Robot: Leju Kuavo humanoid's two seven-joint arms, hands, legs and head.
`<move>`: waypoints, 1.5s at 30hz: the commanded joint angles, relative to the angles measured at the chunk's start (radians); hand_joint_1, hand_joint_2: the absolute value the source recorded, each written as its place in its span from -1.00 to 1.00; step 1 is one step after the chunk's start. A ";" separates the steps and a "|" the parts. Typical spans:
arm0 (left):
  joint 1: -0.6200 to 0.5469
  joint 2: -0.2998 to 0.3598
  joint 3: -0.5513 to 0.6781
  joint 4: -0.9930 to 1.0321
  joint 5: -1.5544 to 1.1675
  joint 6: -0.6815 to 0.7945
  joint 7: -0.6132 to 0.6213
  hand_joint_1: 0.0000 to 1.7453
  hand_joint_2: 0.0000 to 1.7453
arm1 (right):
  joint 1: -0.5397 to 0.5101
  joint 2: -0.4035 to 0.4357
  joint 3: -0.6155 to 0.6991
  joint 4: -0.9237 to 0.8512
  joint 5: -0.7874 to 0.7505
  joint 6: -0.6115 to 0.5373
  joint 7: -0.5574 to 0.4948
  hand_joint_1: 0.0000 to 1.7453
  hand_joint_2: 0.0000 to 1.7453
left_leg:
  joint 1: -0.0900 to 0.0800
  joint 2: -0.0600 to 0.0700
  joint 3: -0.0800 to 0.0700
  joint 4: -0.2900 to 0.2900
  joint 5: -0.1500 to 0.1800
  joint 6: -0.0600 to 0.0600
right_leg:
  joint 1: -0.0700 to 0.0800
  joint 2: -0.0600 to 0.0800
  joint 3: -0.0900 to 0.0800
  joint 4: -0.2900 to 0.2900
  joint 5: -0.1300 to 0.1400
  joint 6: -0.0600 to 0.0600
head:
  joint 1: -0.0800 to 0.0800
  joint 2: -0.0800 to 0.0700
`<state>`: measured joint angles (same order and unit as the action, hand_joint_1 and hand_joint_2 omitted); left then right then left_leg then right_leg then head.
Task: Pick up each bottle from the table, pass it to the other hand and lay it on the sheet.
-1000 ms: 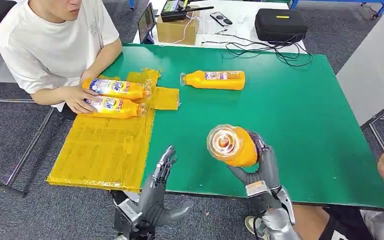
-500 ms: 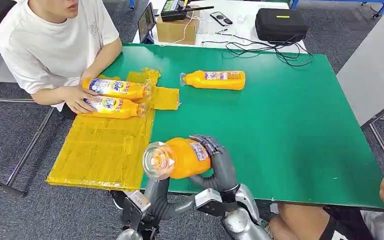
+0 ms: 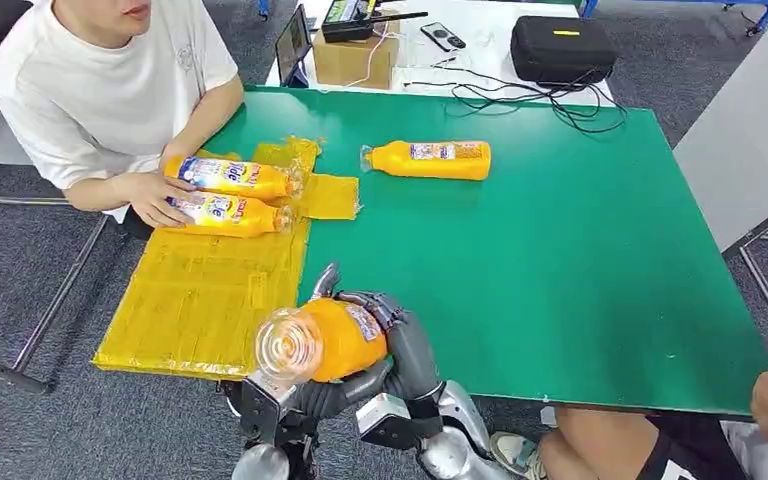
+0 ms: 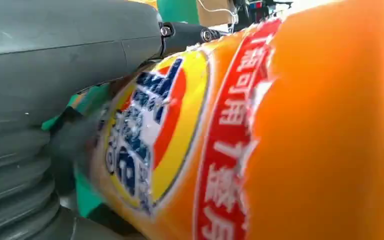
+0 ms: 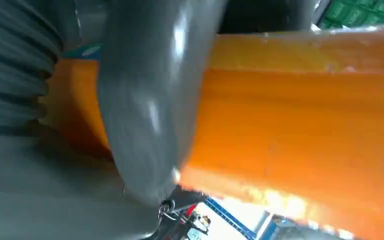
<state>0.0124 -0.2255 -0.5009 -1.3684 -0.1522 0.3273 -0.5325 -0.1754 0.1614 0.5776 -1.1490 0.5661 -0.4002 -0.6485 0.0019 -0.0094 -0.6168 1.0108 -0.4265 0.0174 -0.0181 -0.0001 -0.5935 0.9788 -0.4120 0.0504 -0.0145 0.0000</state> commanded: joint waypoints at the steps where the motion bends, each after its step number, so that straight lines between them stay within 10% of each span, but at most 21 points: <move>1: -0.017 -0.020 0.020 -0.019 0.063 -0.040 0.025 -1.00 1.00 | -0.046 -0.007 0.074 0.137 0.001 -0.002 0.011 1.00 1.00 | 0.001 0.002 0.005 0.000 -0.002 -0.001 | 0.001 0.001 0.005 0.000 -0.002 -0.002 | 0.000 0.000; 6: -0.015 -0.017 0.031 -0.027 0.144 -0.095 0.018 -0.92 1.00 | -0.055 0.003 0.100 0.209 0.001 -0.009 -0.004 1.00 1.00 | 0.001 0.002 0.005 0.000 -0.002 -0.001 | 0.001 0.001 0.005 -0.001 -0.001 -0.002 | 0.000 0.000; 7: -0.020 -0.017 0.033 -0.019 0.159 -0.105 0.031 0.72 1.00 | -0.057 0.003 0.104 0.214 0.004 -0.015 -0.005 1.00 1.00 | 0.001 0.001 0.005 -0.001 -0.002 -0.001 | 0.001 0.000 0.005 -0.001 -0.001 -0.002 | 0.000 0.000; 8: -0.026 -0.017 0.035 -0.009 0.164 -0.108 0.034 1.00 1.00 | -0.061 0.003 0.108 0.218 0.009 -0.020 -0.005 1.00 1.00 | 0.001 0.001 0.003 -0.001 -0.001 -0.001 | 0.001 0.000 0.003 -0.001 -0.001 -0.002 | 0.000 0.000; 10: -0.026 -0.019 0.038 -0.003 0.175 -0.118 0.037 1.00 1.00 | -0.058 0.006 0.109 0.208 -0.001 -0.027 -0.006 0.66 1.00 | 0.001 0.000 0.004 -0.001 -0.001 -0.001 | 0.001 0.000 0.005 -0.001 -0.001 -0.002 | -0.001 0.000; 11: -0.024 -0.019 0.037 -0.003 0.178 -0.122 0.038 1.00 1.00 | -0.055 0.007 0.110 0.202 -0.003 -0.028 -0.006 -1.00 1.00 | 0.001 0.000 0.003 -0.001 -0.001 -0.001 | 0.001 -0.001 0.004 -0.001 -0.001 -0.002 | 0.000 0.000; 12: -0.021 -0.021 0.039 -0.004 0.190 -0.128 0.042 1.00 1.00 | -0.049 0.009 0.109 0.194 -0.011 -0.026 -0.004 -1.00 -1.00 | 0.001 -0.001 0.006 -0.001 -0.002 -0.001 | 0.001 -0.002 0.006 -0.001 -0.002 -0.003 | 0.000 0.000; 31: -0.026 -0.007 0.080 -0.020 0.258 -0.148 0.049 1.00 1.00 | -0.001 -0.016 0.094 0.067 -0.053 -0.136 -0.050 -1.00 -1.00 | 0.000 0.000 0.002 0.000 -0.001 -0.001 | 0.000 0.000 0.002 -0.001 -0.001 -0.001 | 0.000 0.000; 39: -0.098 0.062 0.187 0.109 -0.373 0.230 0.107 1.00 1.00 | 0.093 -0.058 0.009 -0.141 0.036 -0.283 -0.050 -1.00 -1.00 | 0.001 -0.001 0.005 -0.001 -0.001 -0.001 | 0.001 -0.001 0.005 -0.001 -0.001 -0.003 | 0.000 0.000; 45: -0.133 0.066 0.245 0.230 -0.546 0.223 0.143 1.00 1.00 | 0.124 -0.055 -0.052 -0.153 0.037 -0.265 -0.047 -1.00 -1.00 | 0.000 0.000 0.003 -0.002 0.000 -0.001 | 0.000 -0.001 0.003 -0.002 0.000 -0.001 | 0.000 0.000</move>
<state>-0.0440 -0.1972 -0.3448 -1.3336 -0.6304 0.5543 -0.4062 -0.0854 0.1393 0.6021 -1.2423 0.6008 -0.6741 -0.6920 0.0019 -0.0091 -0.6167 1.0108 -0.4264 0.0173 -0.0182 0.0000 -0.5938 0.9787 -0.4120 0.0503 -0.0148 0.0000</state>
